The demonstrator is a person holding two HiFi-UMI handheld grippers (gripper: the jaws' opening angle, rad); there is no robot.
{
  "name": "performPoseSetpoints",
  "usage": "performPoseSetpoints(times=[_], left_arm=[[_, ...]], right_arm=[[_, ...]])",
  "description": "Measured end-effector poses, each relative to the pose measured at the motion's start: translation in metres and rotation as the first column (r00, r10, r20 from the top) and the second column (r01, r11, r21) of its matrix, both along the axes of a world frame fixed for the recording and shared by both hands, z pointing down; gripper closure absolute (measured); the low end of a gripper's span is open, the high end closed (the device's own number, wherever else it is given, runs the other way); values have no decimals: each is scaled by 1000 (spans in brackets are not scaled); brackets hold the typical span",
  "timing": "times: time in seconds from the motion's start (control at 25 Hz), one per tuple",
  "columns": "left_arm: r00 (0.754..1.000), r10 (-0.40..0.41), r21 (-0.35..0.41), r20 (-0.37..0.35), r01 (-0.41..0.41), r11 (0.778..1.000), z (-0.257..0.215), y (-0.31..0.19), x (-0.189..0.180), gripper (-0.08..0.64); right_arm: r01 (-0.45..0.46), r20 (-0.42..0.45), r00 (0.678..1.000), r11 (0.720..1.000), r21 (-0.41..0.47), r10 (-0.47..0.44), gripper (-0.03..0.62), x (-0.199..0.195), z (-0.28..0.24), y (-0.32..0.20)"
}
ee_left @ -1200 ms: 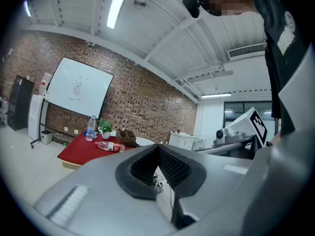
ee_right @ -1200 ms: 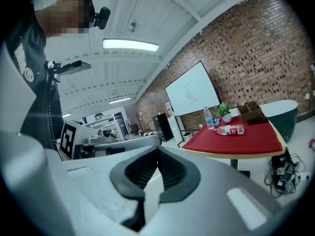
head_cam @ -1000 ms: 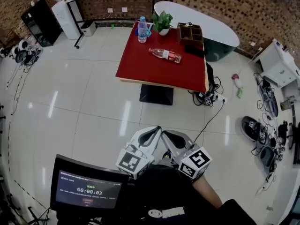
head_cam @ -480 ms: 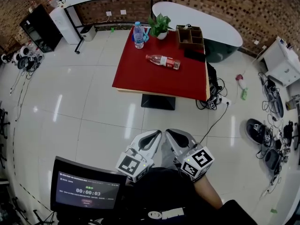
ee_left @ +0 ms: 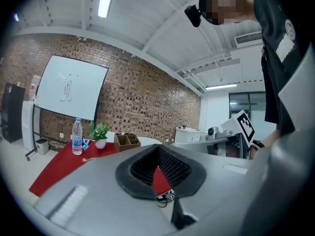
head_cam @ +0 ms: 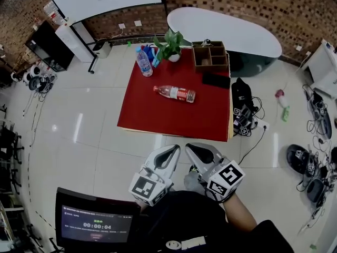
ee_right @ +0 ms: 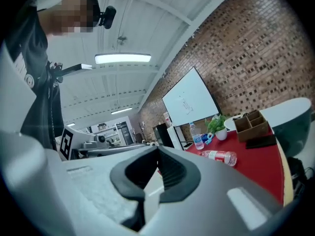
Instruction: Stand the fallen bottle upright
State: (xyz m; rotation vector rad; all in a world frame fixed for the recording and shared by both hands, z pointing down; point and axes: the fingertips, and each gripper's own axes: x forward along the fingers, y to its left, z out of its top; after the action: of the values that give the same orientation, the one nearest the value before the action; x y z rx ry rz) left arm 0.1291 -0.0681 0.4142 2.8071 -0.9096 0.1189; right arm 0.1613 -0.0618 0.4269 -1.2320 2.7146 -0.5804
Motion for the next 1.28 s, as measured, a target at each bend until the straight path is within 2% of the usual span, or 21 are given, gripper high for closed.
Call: performPoseSetpoints(times=[0.16, 0.28, 0.32, 0.36, 0.48, 0.52, 0.56, 0.6, 0.64, 0.68, 0.72, 0.76, 0.8, 0.88, 0.96, 1.04, 1.16, 1.28], left_arm=[[999, -40, -16, 17, 40, 999, 3, -26, 4, 555], [997, -73, -48, 10, 74, 996, 10, -46, -9, 555], [997, -77, -52, 4, 77, 996, 11, -53, -14, 555], [997, -76, -56, -4, 75, 996, 12, -58, -18, 555], [999, -47, -67, -12, 46, 997, 17, -65, -28, 555], [999, -39, -68, -13, 38, 997, 18, -68, -32, 555], [999, -35, -68, -16, 34, 997, 20, -72, -35, 555], [999, -35, -66, -22, 33, 997, 21, -77, -37, 555], [999, -37, -62, -32, 35, 997, 21, -82, -40, 555], [998, -43, -59, -40, 41, 997, 20, -87, -43, 555], [998, -56, -60, -40, 53, 997, 18, -93, -49, 555], [997, -73, -65, -34, 71, 995, 16, -99, -55, 555], [996, -90, -70, -28, 88, 994, 15, -104, -63, 555], [993, -117, -69, -29, 115, 991, 16, -112, -77, 555], [988, -151, -71, -37, 148, 986, 18, -118, -92, 555], [983, -176, -73, -53, 172, 982, 21, -122, -106, 555], [975, -217, -84, -53, 212, 974, 27, -128, -128, 555], [962, -270, -95, -48, 265, 960, 33, -133, -148, 555]], right_arm=[[4, 35, 999, 1000, -13, -4, 588, 15, 6, -32], [-12, 10, 1000, 1000, -10, 12, 583, 15, 10, -53], [-11, -15, 1000, 1000, -3, 11, 573, 14, 11, -61], [-7, -53, 999, 1000, 5, 7, 521, 13, 11, -68], [31, -228, 973, 999, 16, -26, 420, 4, 10, -87], [65, -316, 947, 998, 17, -56, 397, 1, 10, -94], [111, -424, 901, 994, 13, -95, 376, -2, 11, -101], [162, -543, 829, 987, 0, -136, 351, -3, 13, -110], [209, -656, 735, 978, -23, -173, 325, -2, 16, -120], [245, -744, 637, 968, -49, -199, 316, 0, 17, -131], [269, -805, 553, 960, -74, -217, 314, 1, 16, -143], [284, -842, 488, 954, -96, -230, 313, 1, 15, -155], [293, -865, 440, 949, -116, -241, 314, -2, 14, -167], [310, -889, 376, 940, -145, -261, 313, -13, 18, -190], [329, -902, 332, 930, -164, -276, 313, -30, 31, -214], [343, -906, 299, 920, -191, -300, 313, -48, 53, -238], [328, -888, 272, 903, -278, -372, 313, -66, 102, -272], [288, -873, 207, 880, -378, -443, 313, -72, 159, -299]])
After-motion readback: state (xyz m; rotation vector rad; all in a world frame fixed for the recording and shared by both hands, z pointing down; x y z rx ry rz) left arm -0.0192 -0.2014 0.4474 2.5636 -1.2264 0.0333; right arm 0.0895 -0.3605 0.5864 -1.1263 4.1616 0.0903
